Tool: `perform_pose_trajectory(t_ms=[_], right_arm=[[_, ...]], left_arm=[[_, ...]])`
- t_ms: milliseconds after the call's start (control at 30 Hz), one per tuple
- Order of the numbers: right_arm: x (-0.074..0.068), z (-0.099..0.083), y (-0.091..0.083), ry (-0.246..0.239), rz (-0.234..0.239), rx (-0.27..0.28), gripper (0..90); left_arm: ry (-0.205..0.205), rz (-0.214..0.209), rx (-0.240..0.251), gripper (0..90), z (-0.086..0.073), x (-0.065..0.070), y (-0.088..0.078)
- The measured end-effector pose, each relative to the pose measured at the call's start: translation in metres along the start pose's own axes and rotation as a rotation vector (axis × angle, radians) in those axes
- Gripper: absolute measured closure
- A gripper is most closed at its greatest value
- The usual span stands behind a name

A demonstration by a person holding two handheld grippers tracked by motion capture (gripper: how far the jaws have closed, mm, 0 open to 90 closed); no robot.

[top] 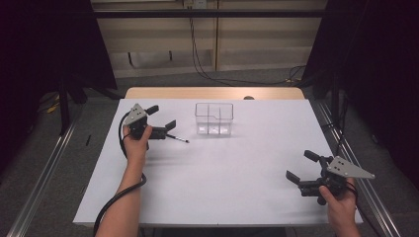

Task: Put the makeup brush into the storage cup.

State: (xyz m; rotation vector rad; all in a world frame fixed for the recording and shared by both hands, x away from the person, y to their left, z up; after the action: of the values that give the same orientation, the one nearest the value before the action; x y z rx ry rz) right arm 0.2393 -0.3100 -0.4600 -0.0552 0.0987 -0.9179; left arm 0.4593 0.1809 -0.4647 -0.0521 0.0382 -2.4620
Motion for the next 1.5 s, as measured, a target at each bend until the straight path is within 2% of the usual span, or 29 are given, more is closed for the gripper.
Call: perform_pose_trajectory(t_ms=[167, 233, 467, 500, 533, 633, 733, 800, 1233, 1300, 1500], right_arm=[[0.000, 0.000, 0.000, -0.002, -0.001, -0.002, 0.0], [0.001, -0.001, 0.000, -0.004, -0.001, -0.004, 0.0], [0.001, -0.001, -0.001, -0.003, 0.002, -0.005, 0.0], [0.001, -0.001, -0.001, -0.007, 0.003, -0.005, 0.0], [0.001, -0.001, -0.001, -0.006, 0.003, -0.006, 0.0], [0.001, -0.001, -0.001, -0.006, 0.003, -0.006, 0.0], [0.001, -0.001, -0.001, -0.006, 0.003, -0.005, 0.0], [0.001, -0.001, 0.000, -0.006, 0.004, -0.007, 0.0], [0.001, -0.001, 0.000, -0.005, 0.005, -0.009, 0.0], [0.001, -0.001, 0.000, -0.005, 0.004, -0.008, 0.0], [0.002, -0.002, 0.000, -0.005, 0.004, -0.010, 0.0]], left_arm=[[0.006, -0.009, -0.038, 0.0, -0.002, -0.002, 0.006], [0.015, -0.017, -0.072, 0.0, -0.005, -0.002, 0.009], [0.022, -0.025, -0.140, 0.0, -0.008, -0.005, 0.014], [0.019, -0.021, -0.156, 0.0, -0.008, -0.005, 0.015], [0.033, -0.029, -0.189, 0.0, -0.008, -0.005, 0.016], [0.044, -0.042, -0.227, 0.0, -0.008, -0.005, 0.018], [0.038, -0.048, -0.245, 0.0, -0.008, -0.005, 0.019], [0.043, -0.062, -0.285, 0.0, -0.008, -0.005, 0.020], [0.035, -0.082, -0.393, 0.0, -0.005, -0.009, 0.023], [0.036, -0.094, -0.425, 0.0, -0.006, -0.009, 0.024], [0.036, -0.116, -0.476, 0.0, -0.007, -0.009, 0.026]])
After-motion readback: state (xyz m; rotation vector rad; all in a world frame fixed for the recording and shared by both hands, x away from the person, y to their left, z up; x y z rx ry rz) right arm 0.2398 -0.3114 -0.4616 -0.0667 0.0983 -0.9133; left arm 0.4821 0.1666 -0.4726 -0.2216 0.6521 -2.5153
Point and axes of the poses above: each handheld gripper's, and its own axes: y roughly forward along the jaws, z roughly out of its top, x roughly to its right, the point moved 3 cm from there along y, roughly forward along the jaws, and after that the axes turned 7 degrees about x, right-handed, at the moved point
